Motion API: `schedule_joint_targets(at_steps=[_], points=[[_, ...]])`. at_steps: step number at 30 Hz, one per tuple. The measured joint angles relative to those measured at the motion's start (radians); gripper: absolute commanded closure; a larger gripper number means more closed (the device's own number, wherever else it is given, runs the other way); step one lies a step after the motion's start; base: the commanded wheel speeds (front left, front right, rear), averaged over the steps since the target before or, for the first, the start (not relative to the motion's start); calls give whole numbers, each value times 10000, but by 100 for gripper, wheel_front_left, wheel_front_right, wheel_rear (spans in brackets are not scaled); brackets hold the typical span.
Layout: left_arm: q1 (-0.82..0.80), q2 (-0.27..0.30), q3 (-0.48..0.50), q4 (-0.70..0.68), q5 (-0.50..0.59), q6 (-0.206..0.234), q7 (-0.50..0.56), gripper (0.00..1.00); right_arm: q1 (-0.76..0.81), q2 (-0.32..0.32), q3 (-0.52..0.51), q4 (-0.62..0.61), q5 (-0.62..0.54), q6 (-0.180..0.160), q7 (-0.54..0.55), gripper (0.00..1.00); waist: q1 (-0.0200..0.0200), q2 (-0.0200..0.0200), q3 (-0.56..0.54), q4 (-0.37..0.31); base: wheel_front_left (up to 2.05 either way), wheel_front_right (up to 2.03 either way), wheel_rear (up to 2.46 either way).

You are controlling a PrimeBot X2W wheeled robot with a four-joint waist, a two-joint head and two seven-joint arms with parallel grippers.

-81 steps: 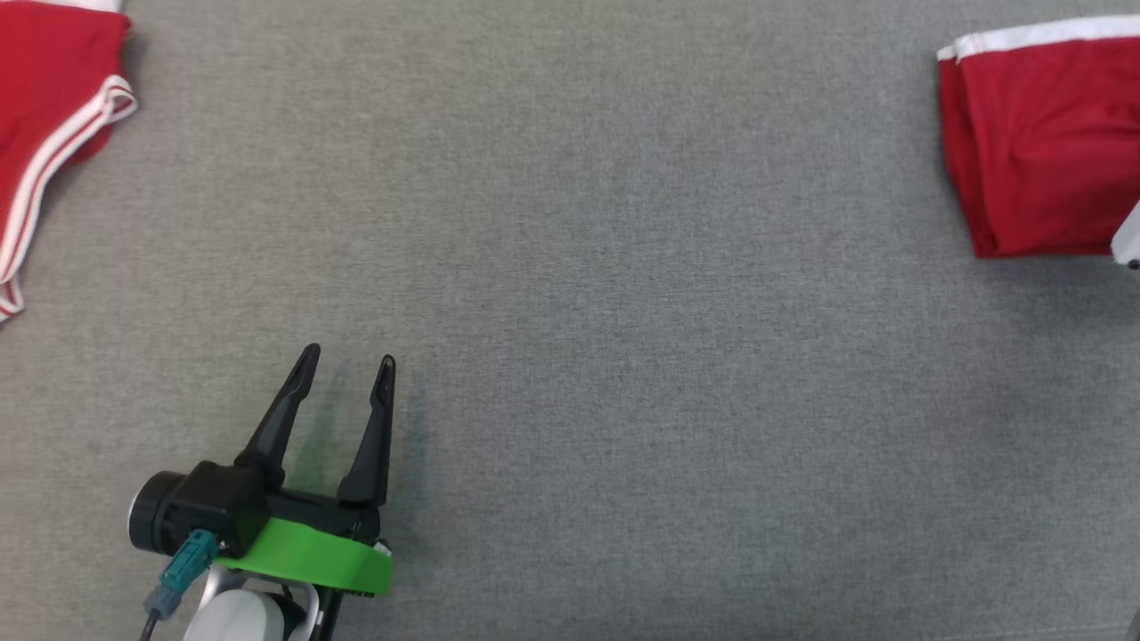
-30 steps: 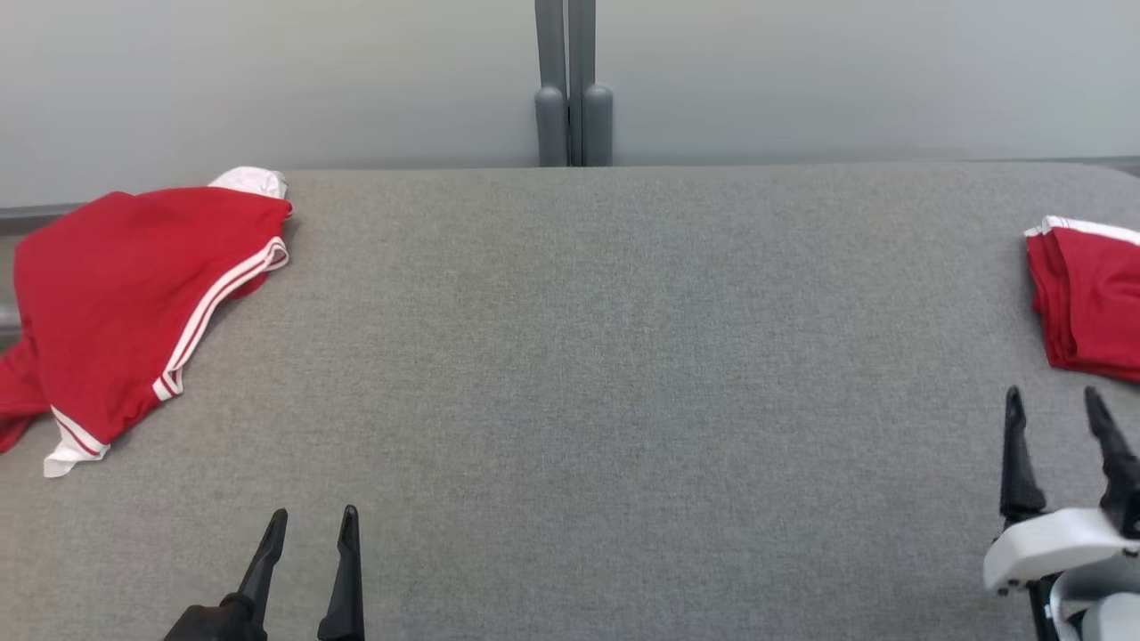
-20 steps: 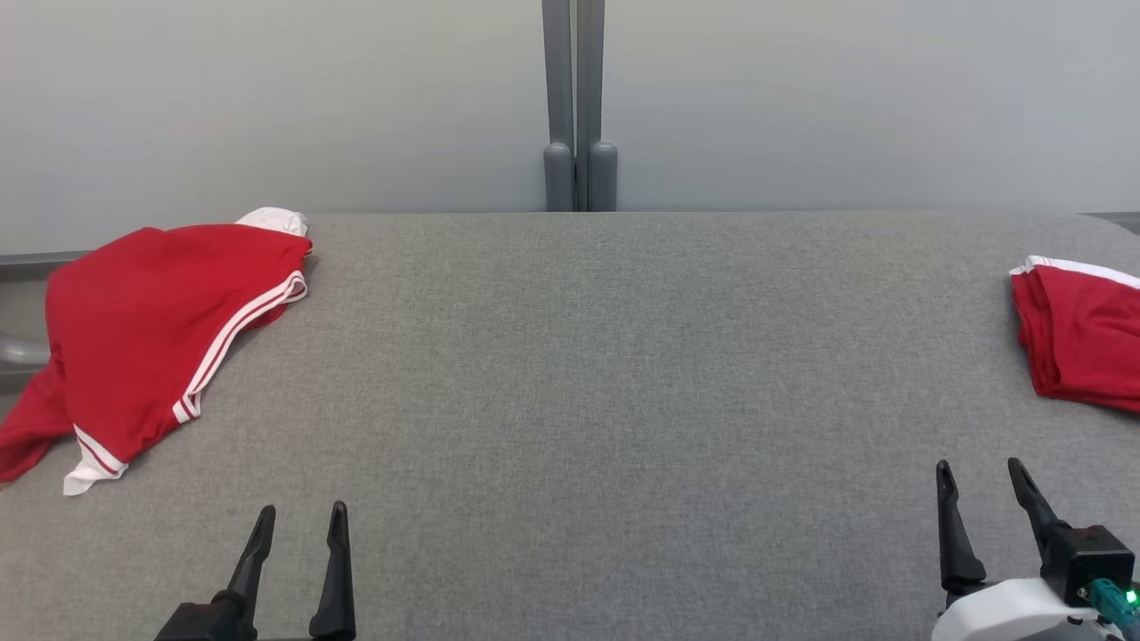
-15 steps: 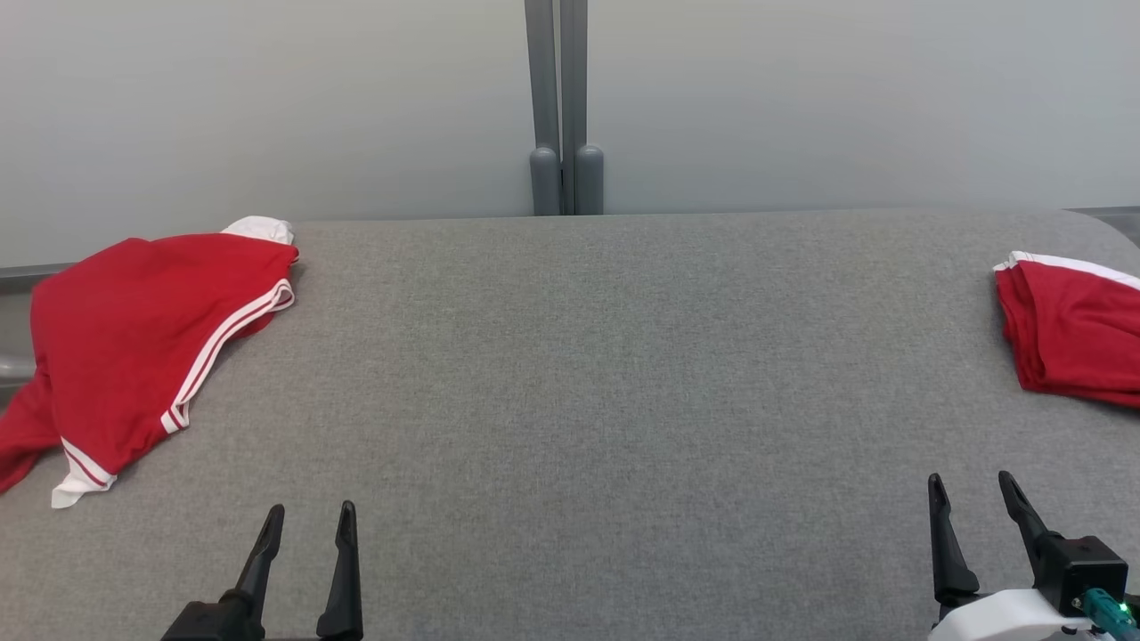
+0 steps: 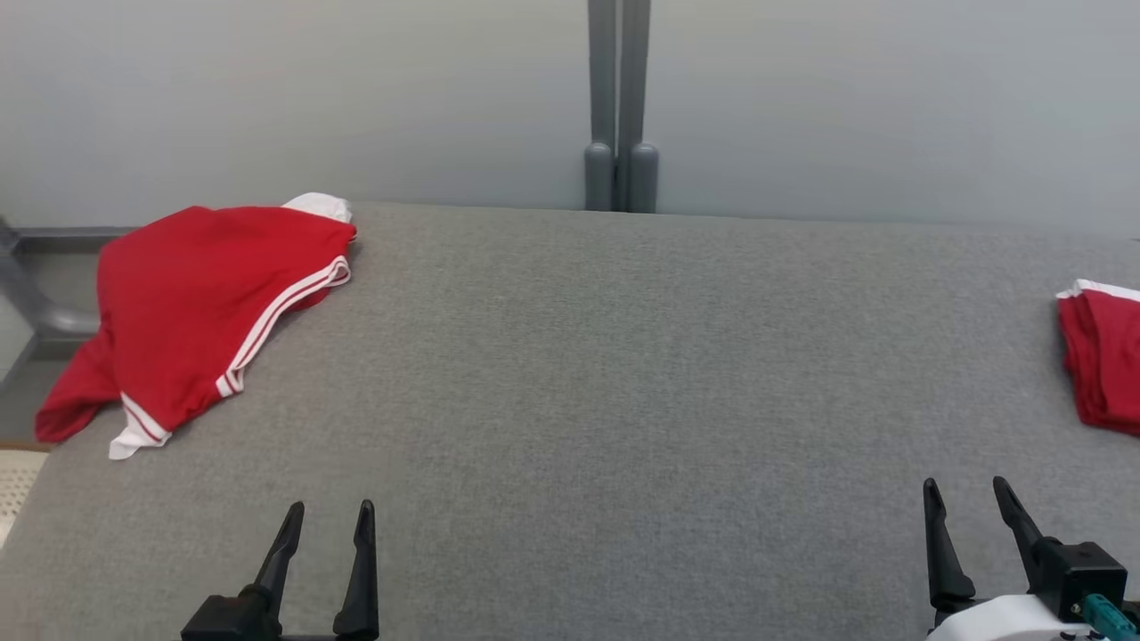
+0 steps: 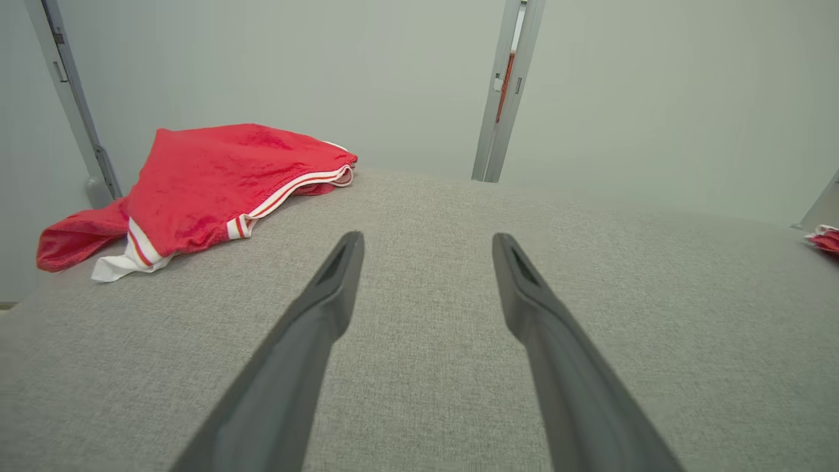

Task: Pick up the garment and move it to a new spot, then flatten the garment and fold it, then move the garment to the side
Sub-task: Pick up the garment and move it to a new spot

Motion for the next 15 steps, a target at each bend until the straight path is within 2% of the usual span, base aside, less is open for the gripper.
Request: schedule_joint_targets(at_steps=[6,15], points=[[66,2,232,113,8,0,0,0,-2,-2,378,67,209,0,0,0,0,0,-42,1161,0,0,0],[353,23,1187,-226,-2,0,0,0,-789,17,1304,353,322,0,0,0,0,0,-3,2971,0,0,0]])
